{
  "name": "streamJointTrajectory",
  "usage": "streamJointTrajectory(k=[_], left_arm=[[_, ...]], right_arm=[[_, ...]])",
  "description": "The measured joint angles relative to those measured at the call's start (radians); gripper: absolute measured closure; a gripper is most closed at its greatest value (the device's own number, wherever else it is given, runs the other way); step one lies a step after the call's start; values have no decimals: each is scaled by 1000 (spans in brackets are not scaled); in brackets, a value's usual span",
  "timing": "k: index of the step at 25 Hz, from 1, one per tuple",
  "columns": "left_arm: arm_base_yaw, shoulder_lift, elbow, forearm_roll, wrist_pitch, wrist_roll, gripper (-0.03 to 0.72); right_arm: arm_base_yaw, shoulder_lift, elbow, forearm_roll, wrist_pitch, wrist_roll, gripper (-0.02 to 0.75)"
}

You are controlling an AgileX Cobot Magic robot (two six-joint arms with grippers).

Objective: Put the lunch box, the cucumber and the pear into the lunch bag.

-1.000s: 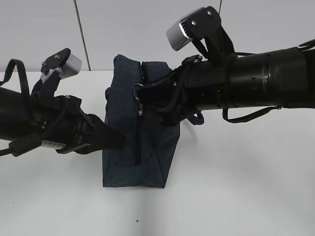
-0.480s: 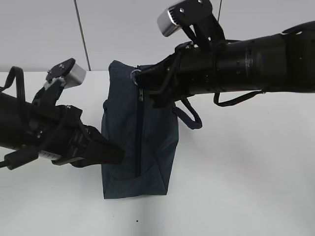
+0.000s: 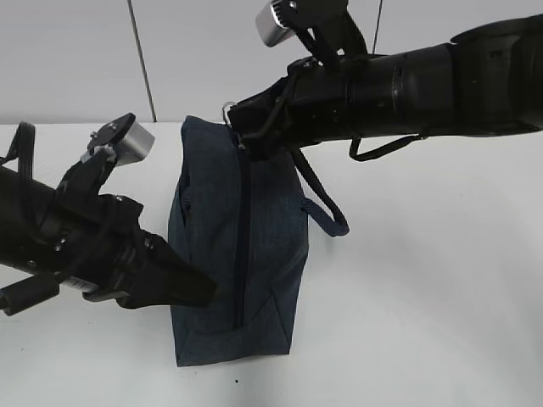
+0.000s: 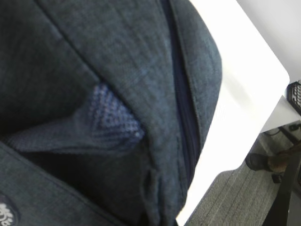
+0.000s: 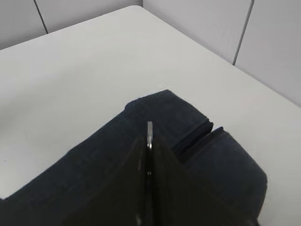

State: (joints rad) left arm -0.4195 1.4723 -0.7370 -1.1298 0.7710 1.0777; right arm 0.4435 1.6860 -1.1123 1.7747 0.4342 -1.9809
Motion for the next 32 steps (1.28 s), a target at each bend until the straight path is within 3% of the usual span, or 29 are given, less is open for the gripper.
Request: streamJointTrajectory(k=[3, 8, 21, 32], left_arm=[[2, 0, 0, 19, 8, -7, 697], [3, 0, 0, 27, 29, -11, 697], [3, 0, 0, 42, 61, -11, 697], [3, 0, 0, 42, 71, -11, 697]], right_arm=[[-26, 28, -28, 0, 26, 2, 732], [-120, 96, -88, -9, 194, 64, 732], [-220, 286, -344, -262, 470, 419, 732], [-310, 482, -592, -344, 731, 693, 732]])
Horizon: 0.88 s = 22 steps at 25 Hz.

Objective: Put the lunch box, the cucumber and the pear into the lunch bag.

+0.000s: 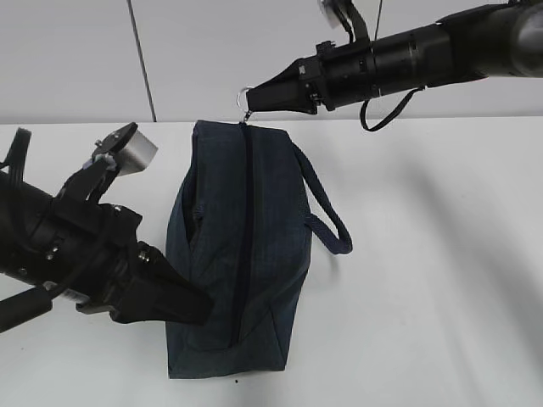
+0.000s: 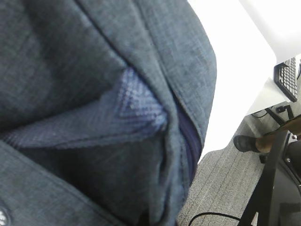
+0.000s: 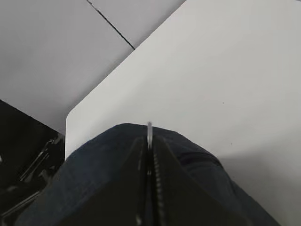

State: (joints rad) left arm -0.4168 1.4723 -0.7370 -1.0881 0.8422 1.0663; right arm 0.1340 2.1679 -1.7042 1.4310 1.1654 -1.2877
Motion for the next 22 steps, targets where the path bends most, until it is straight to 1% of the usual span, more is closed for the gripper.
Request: streamJointTrajectory(k=[4, 15, 19, 22], left_arm=[[0, 0, 0, 1, 1, 0, 697], [1, 0, 0, 8, 18, 0, 697], [2, 0, 0, 6, 21, 0, 697], [2, 0, 0, -17, 21, 0, 696]], right_arm=[[-2, 72, -85, -24, 15, 62, 732], [-22, 219, -299, -43, 65, 192, 732], [-26, 233, -325, -60, 71, 222, 732], [-26, 233, -329, -64, 71, 224, 732]])
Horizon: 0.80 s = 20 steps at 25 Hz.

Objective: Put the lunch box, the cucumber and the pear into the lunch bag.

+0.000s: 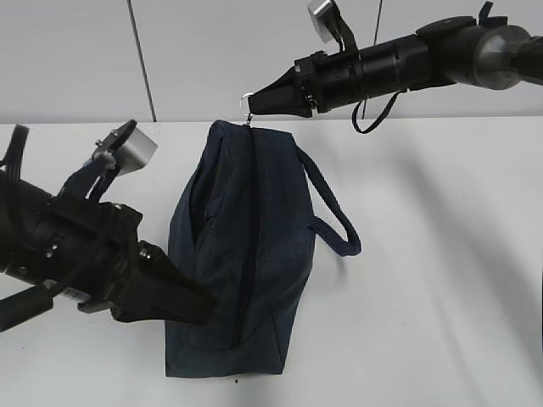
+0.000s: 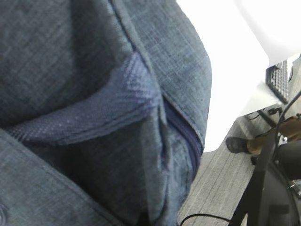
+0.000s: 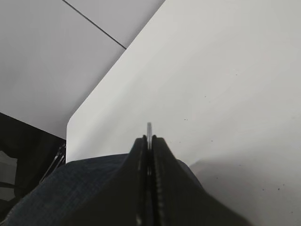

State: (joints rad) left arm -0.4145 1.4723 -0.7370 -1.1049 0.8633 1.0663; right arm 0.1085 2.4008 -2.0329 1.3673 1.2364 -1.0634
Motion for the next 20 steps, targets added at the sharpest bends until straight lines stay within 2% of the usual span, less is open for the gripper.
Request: streamJointTrajectory(k=[2, 4, 8, 11, 15, 20], left_arm=[[0, 0, 0, -16, 2, 0, 674], [0, -8, 0, -22, 13, -2, 606], [8, -48, 0, -25, 43, -32, 377], [37, -81, 1, -29, 53, -47, 255], [94, -123, 1, -76, 50, -53, 215], [137, -148, 2, -253, -20, -53, 211]], right_arm=[[-2, 0, 0, -2, 0, 0, 732], [-2, 0, 0, -2, 0, 0, 732], [-5, 0, 0, -2, -8, 0, 732], [-5, 0, 0, -2, -10, 0, 732], [-5, 0, 0, -2, -12, 2, 732], [-5, 0, 0, -2, -14, 2, 732]])
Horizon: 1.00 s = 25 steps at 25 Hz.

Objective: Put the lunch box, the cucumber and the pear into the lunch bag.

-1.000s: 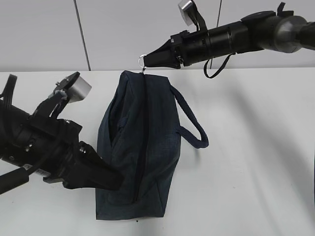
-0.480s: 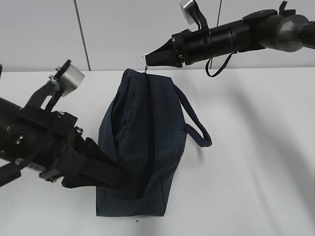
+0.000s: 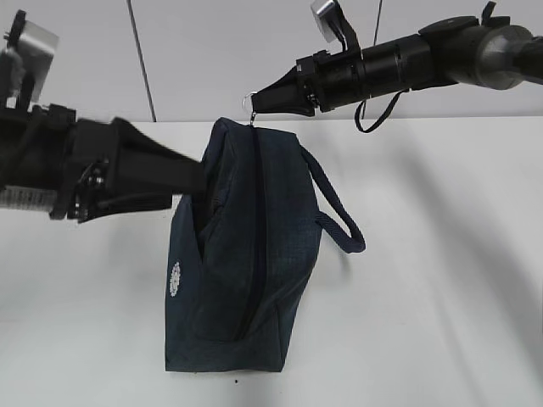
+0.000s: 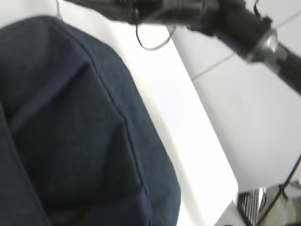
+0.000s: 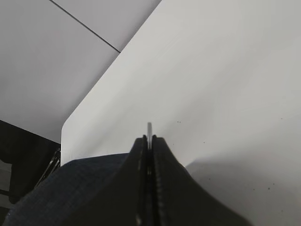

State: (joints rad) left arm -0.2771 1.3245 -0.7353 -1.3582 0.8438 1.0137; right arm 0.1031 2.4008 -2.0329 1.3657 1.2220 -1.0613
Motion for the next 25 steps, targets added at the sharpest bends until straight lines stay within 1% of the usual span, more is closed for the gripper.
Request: streamJointTrajectory(k=[3, 5, 8, 13, 17, 20, 23, 25], left_arm=[[4, 8, -8, -121, -64, 26, 211], [4, 40, -38, -153, -84, 45, 211], [4, 123, -110, -168, -95, 51, 211], [4, 292, -248, -169, -90, 53, 211], [-16, 377, -333, -159, -96, 53, 211], [-43, 419, -391, -108, -144, 54, 211], [-64, 435, -420, -44, -205, 57, 211], [-75, 442, -431, -25, -229, 57, 220]], right_arm=[[-2, 0, 0, 0, 0, 0, 732], [-2, 0, 0, 0, 0, 0, 732], [-2, 0, 0, 0, 0, 0, 732], [-2, 0, 0, 0, 0, 0, 732], [-2, 0, 0, 0, 0, 3, 732], [-2, 0, 0, 2, 0, 3, 732], [-2, 0, 0, 12, -4, 6, 732], [-2, 0, 0, 19, -5, 9, 732]])
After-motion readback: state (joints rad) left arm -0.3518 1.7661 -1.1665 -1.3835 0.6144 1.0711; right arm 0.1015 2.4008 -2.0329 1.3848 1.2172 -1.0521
